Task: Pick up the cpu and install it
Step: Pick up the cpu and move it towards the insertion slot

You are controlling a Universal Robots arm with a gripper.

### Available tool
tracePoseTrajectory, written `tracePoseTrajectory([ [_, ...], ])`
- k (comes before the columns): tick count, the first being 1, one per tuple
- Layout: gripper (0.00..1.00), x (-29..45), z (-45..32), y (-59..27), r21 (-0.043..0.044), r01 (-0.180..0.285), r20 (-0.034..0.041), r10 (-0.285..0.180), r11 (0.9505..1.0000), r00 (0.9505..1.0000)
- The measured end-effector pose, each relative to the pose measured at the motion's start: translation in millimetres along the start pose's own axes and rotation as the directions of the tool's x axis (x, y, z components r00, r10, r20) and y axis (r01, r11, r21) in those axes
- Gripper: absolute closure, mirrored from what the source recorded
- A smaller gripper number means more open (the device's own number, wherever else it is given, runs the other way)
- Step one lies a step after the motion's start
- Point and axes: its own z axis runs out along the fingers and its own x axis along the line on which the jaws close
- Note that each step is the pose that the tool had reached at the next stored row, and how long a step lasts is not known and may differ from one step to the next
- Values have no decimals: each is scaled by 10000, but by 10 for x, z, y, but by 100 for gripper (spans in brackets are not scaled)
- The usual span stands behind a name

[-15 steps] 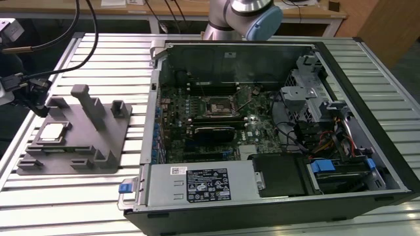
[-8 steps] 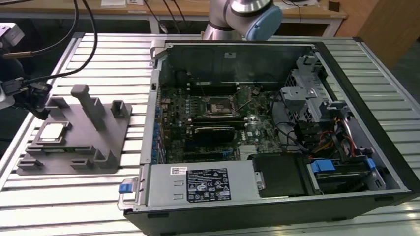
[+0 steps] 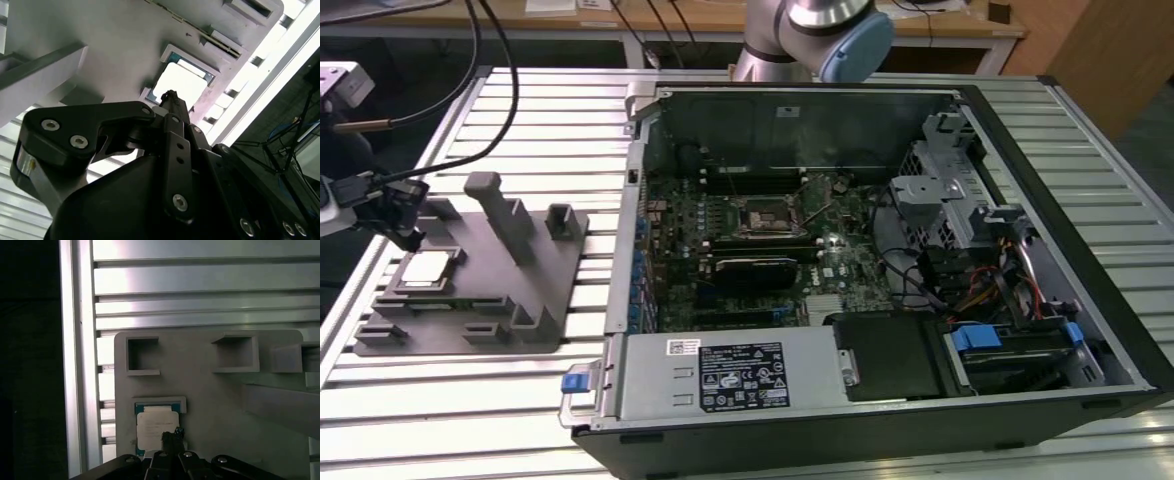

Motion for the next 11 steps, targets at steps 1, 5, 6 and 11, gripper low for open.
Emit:
tracePoseTrajectory([
  [1, 89, 8, 17, -2, 0, 1, -1, -1, 10000, 10000],
  [5, 89, 31, 86, -10, -3, 2, 3, -2, 10000, 10000],
  [6, 89, 35, 101, -12, -1, 1, 2, -1, 10000, 10000],
  [11, 89, 68, 176, -18, 0, 0, -1, 0, 10000, 10000],
])
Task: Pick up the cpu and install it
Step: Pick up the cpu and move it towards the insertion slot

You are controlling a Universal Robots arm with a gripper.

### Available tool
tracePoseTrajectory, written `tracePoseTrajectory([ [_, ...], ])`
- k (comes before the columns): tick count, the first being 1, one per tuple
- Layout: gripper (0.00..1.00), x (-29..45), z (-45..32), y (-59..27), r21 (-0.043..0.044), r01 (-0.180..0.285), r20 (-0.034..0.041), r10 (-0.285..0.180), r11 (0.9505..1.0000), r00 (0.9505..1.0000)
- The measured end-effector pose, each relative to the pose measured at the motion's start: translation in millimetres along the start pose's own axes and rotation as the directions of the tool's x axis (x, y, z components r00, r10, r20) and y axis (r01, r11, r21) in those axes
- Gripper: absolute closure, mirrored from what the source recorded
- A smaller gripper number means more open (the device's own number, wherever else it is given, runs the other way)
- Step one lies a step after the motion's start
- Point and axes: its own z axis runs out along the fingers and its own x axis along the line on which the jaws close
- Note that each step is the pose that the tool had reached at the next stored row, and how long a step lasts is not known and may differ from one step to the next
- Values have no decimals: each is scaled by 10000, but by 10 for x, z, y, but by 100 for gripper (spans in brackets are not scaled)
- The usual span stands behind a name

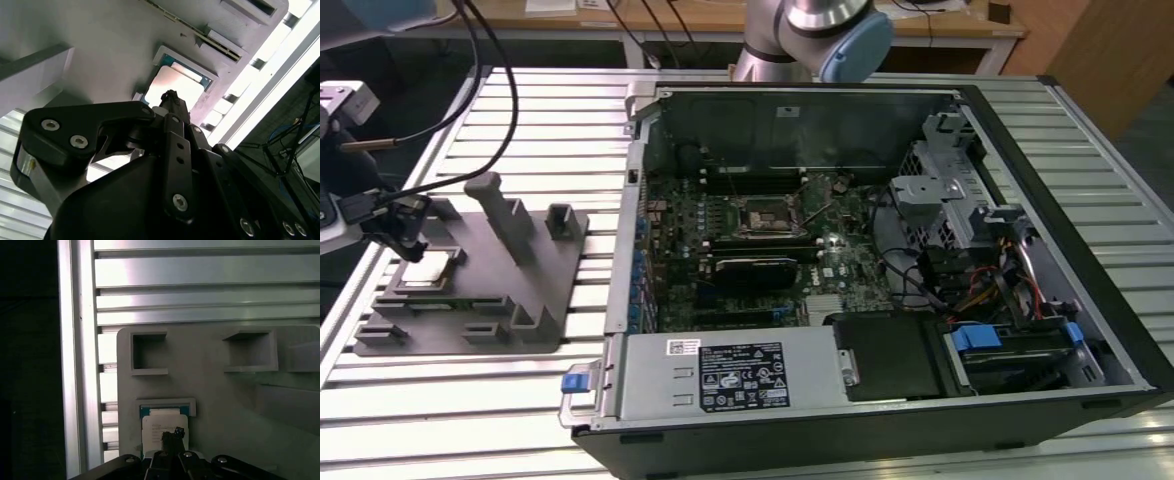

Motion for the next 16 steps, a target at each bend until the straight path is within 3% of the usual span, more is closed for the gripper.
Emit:
tracePoseTrajectory([
  [9, 89, 30, 146, -9, -1, 1, 2, -1, 10000, 10000],
  [16, 89, 31, 154, -9, -1, 1, 2, -1, 10000, 10000],
])
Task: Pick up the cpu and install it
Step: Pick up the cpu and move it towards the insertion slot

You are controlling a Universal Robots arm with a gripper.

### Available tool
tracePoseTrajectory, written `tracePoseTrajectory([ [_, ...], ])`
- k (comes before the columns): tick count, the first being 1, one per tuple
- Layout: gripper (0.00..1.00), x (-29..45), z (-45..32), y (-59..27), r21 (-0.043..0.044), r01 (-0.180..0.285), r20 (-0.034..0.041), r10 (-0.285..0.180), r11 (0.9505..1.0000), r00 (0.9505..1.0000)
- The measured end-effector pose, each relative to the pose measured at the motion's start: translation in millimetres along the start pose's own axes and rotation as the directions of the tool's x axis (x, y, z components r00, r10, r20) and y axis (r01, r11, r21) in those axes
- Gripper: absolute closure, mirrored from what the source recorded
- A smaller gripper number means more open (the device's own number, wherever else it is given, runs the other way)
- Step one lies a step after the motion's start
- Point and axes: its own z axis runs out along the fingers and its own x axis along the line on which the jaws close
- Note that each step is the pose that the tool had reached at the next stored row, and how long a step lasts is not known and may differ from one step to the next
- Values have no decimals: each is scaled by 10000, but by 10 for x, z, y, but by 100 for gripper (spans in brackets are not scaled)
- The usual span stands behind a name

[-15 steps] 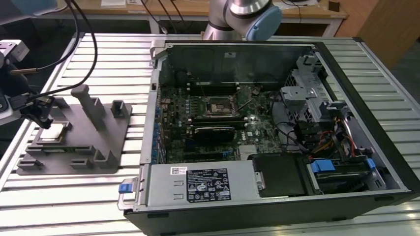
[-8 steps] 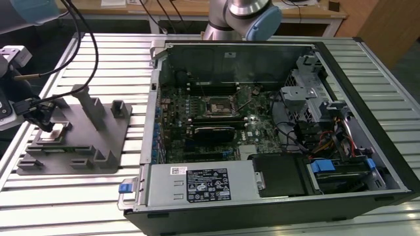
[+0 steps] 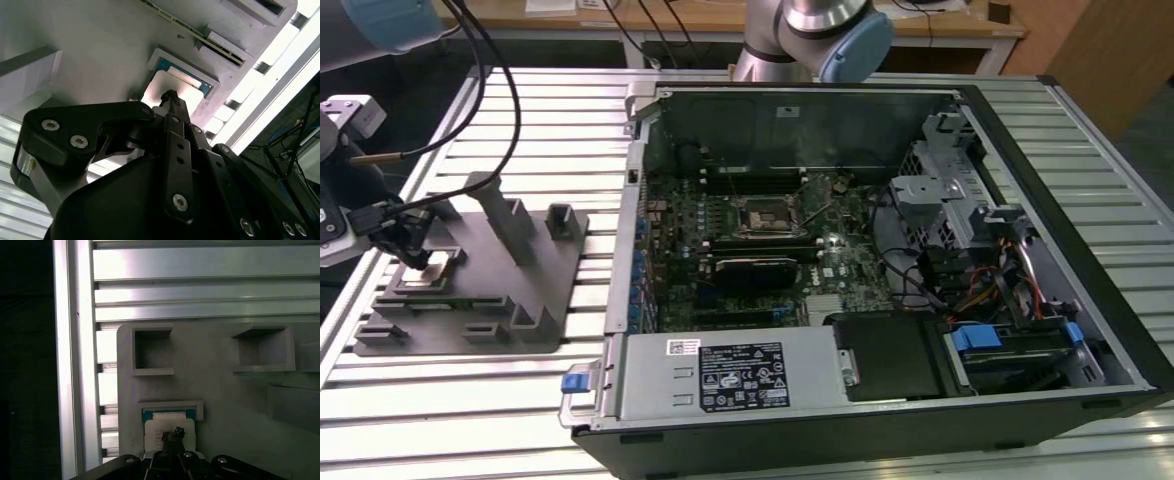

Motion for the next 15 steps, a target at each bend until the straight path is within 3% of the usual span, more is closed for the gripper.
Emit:
tracePoseTrajectory([
  [2, 89, 0, 0, 0, 0, 0, -1, 0, 10000, 10000],
  [3, 76, 0, 1, 0, 0, 0, 0, 0, 10000, 10000],
  [6, 71, 0, 2, 0, 0, 0, 0, 0, 10000, 10000],
  [9, 53, 0, 3, 0, 0, 0, 0, 0, 10000, 10000],
  [12, 47, 0, 4, 0, 0, 0, 0, 0, 10000, 10000],
  [13, 41, 0, 4, 0, -1, 0, 0, 0, 10000, 10000],
  [15, 41, 0, 5, 0, 0, 0, 0, 0, 10000, 10000],
])
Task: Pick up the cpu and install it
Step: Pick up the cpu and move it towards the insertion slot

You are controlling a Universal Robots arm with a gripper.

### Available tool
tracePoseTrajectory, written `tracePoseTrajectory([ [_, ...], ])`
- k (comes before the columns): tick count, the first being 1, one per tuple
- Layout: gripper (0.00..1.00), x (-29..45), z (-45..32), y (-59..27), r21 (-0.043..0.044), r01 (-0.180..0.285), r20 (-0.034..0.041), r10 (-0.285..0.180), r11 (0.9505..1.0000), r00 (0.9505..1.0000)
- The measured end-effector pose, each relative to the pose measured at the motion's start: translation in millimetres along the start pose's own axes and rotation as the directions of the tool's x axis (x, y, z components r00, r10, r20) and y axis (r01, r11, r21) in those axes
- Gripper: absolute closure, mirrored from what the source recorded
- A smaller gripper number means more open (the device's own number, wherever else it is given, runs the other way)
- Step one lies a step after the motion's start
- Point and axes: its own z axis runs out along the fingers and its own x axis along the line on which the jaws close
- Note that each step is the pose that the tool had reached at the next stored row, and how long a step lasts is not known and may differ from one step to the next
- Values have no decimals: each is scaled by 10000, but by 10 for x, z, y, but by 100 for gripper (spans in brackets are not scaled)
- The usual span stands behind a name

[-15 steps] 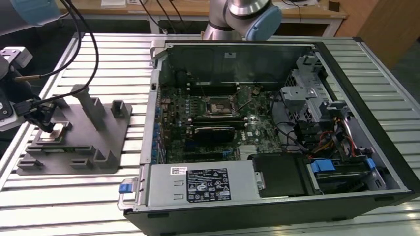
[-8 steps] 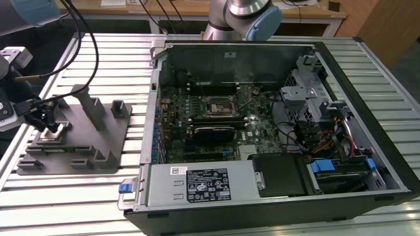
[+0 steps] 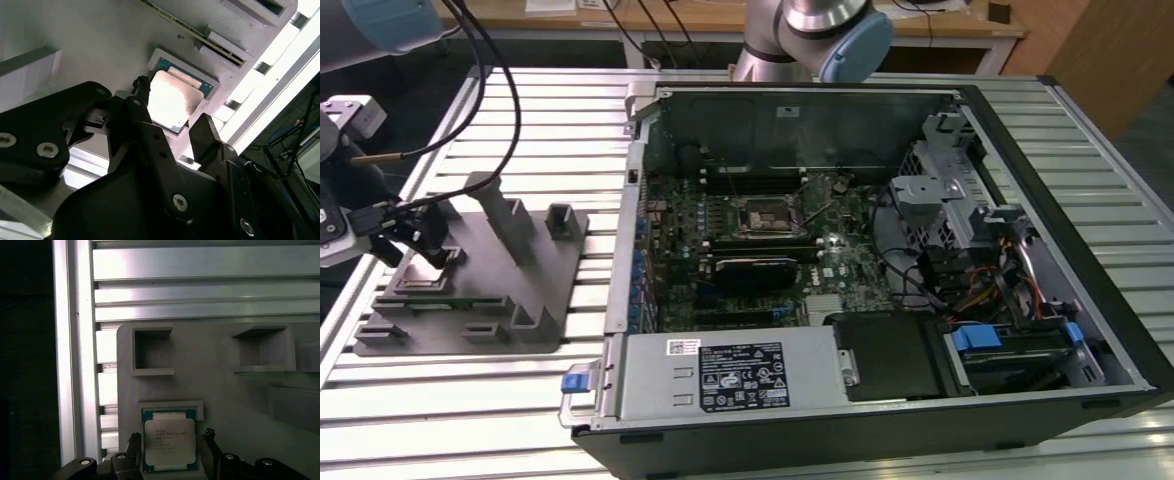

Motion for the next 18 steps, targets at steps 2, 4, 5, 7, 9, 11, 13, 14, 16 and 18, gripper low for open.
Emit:
tracePoseTrajectory([
  [2, 41, 0, 10, 0, -3, 0, 5, 0, 10000, 10000],
  [4, 41, 1, 25, -1, -2, 45, -2, -45, 10000, 10000],
  [5, 41, 2, 30, -1, -6, 108, -6, -108, 9999, 9999],
  [7, 41, 3, 40, -1, -16, 296, -15, -296, 9996, 9996],
  [9, 41, 3, 51, -2, -26, 484, -22, -485, 9988, 9988],
  [11, 41, 3, 64, -2, -31, 606, -26, -606, 9982, 9982],
  [13, 41, 4, 78, -4, -19, 645, -29, -646, 9979, 9979],
  [14, 41, 4, 81, -4, -2, 650, -30, -650, 9979, 9979],
  [16, 41, 5, 89, -4, 34, 652, -29, -652, 9979, 9979],
  [18, 41, 5, 101, -5, 62, 653, -28, -653, 9978, 9979],
])
